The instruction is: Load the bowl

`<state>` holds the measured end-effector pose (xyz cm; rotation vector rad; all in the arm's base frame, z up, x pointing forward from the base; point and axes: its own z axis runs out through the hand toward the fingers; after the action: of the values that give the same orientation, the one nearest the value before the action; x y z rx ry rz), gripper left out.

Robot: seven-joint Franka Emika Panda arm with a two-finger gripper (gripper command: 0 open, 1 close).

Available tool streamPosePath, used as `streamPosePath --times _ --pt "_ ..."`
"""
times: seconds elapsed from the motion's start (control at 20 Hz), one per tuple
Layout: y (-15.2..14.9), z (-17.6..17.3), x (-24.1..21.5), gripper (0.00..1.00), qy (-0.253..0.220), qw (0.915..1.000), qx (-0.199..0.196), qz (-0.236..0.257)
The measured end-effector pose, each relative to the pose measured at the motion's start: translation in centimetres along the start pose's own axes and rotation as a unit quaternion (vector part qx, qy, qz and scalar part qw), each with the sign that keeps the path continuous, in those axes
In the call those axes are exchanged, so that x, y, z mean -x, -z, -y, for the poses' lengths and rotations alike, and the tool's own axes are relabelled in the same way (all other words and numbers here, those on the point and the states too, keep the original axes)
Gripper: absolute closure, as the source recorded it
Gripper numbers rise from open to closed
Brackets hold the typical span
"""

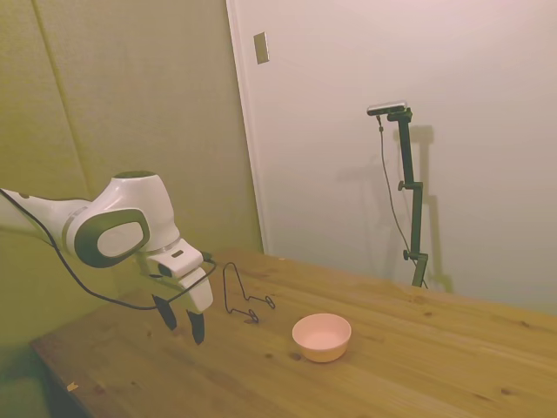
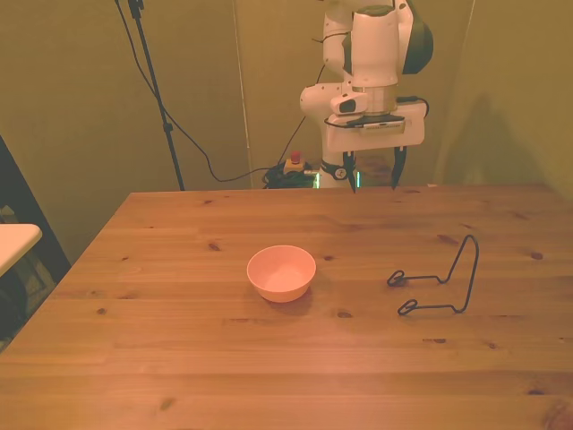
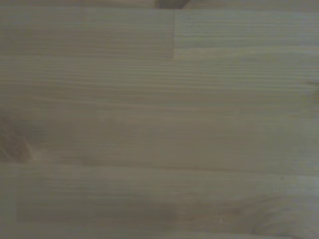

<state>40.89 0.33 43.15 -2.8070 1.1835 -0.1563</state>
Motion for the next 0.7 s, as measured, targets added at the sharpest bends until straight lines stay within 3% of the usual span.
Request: streamPosePath --times 0.3,0.7 --pt "1.2 0.7 -1.4 0.0 -0.01 0.9995 -0.02 -0.022" --pt "3.6 0.4 -10.6 0.0 -0.06 0.9961 -0.029 -0.058"
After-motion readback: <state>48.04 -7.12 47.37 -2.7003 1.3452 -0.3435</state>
